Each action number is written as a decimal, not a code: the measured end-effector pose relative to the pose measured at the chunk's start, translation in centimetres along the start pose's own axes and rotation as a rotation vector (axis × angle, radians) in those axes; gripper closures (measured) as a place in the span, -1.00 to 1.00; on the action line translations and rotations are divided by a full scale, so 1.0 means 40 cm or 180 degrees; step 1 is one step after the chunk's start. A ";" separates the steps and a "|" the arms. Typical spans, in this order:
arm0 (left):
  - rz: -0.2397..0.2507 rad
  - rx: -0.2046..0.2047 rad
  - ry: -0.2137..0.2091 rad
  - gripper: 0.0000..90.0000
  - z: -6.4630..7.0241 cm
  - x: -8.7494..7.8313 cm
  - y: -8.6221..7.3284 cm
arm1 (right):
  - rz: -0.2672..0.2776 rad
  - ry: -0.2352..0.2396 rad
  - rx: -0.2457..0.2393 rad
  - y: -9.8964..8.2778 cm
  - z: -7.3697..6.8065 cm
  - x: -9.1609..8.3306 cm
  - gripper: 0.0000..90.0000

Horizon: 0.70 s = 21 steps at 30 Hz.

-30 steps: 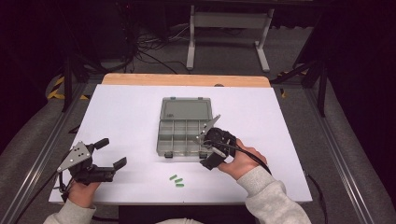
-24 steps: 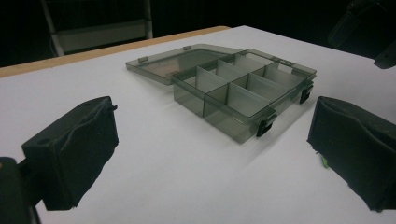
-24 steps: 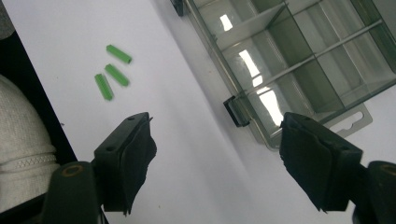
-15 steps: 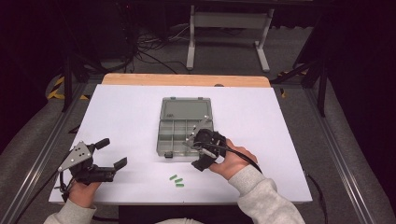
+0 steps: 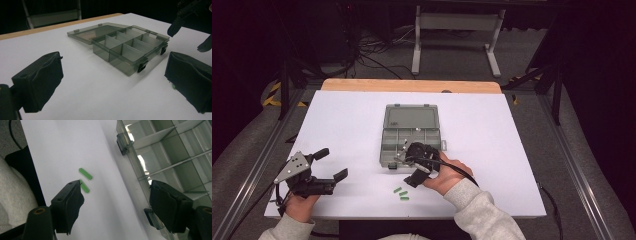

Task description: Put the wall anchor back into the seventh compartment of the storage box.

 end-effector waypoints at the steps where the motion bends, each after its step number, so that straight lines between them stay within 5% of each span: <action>1: -0.0010 -0.0003 -0.0011 -0.95 0.001 0.000 -0.001 | 0.0000 0.0015 -0.0001 0.002 -0.003 0.004 -0.41; 15: -0.0009 0.0002 -0.0003 -0.95 0.001 0.000 -0.001 | 0.0130 0.0049 -0.0134 0.052 -0.011 0.035 -0.39; 21: 0.0031 0.0003 -0.0008 -0.95 0.001 0.001 0.000 | 0.0052 0.0099 -0.0152 0.056 -0.023 0.055 -0.30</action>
Point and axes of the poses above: each handheld gripper's, and its own axes: x roughly forward along the jaws, y roughly out of its top, z roughly to its right, the point moved 5 cm from there along x, roughly forward along the jaws, and after that the axes turned 11 degrees about -x, right-handed, at the moved point
